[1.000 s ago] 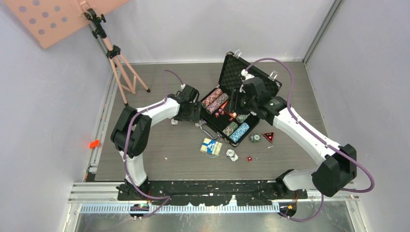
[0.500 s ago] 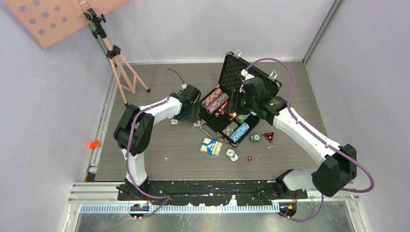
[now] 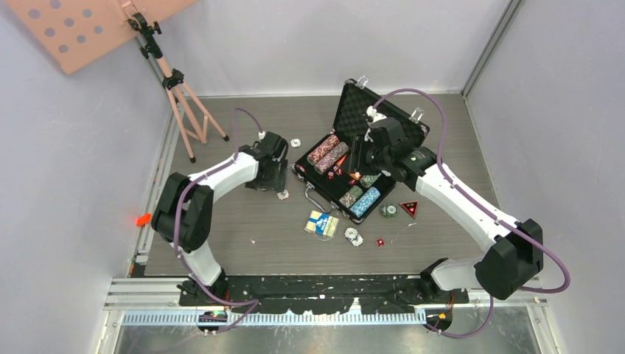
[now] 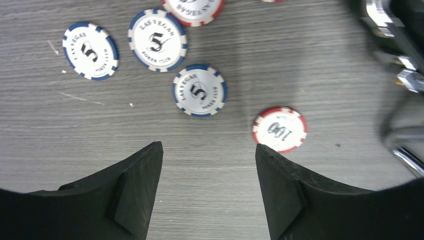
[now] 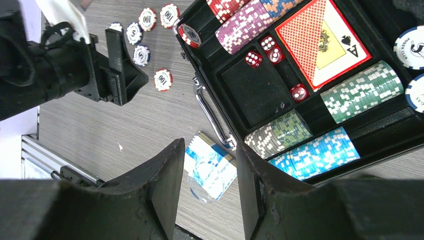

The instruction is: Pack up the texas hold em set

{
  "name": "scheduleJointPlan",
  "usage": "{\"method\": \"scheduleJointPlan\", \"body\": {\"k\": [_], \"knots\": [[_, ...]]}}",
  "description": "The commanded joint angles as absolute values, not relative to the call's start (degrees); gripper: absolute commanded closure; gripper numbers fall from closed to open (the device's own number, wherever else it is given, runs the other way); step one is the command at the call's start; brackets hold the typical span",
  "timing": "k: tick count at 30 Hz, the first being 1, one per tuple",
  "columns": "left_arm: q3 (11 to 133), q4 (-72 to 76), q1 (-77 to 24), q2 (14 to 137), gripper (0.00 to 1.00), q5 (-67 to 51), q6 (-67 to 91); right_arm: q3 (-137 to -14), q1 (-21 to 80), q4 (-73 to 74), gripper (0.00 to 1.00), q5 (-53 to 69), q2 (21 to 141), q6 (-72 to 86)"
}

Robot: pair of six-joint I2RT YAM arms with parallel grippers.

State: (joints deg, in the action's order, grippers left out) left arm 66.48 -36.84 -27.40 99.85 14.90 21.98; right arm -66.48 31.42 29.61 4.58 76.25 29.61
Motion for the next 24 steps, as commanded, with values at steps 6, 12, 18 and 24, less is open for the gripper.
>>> {"method": "scheduleJointPlan", "body": {"k": [6,12,18,24], "knots": [[62.7,-28.2,-27.8,90.6,0.13,1.2,19.4,-67.2,31.6,27.8,0.52,5.7,76.4,29.2],[65.3,-29.7,-27.8,95.7,0.13,-3.2,19.1,-66.8,31.6,27.9,0.51,5.7,76.1,29.3],[67.3,-30.7,-27.9,99.3,0.16,-3.3,18.6,-66.9,31.6,28.4,0.51,6.0,76.0,29.4],[69.3,-32.0,-29.0,103.0,0.21,-1.5,17.9,-66.4,31.6,28.6,0.51,5.6,75.7,29.6]]}}
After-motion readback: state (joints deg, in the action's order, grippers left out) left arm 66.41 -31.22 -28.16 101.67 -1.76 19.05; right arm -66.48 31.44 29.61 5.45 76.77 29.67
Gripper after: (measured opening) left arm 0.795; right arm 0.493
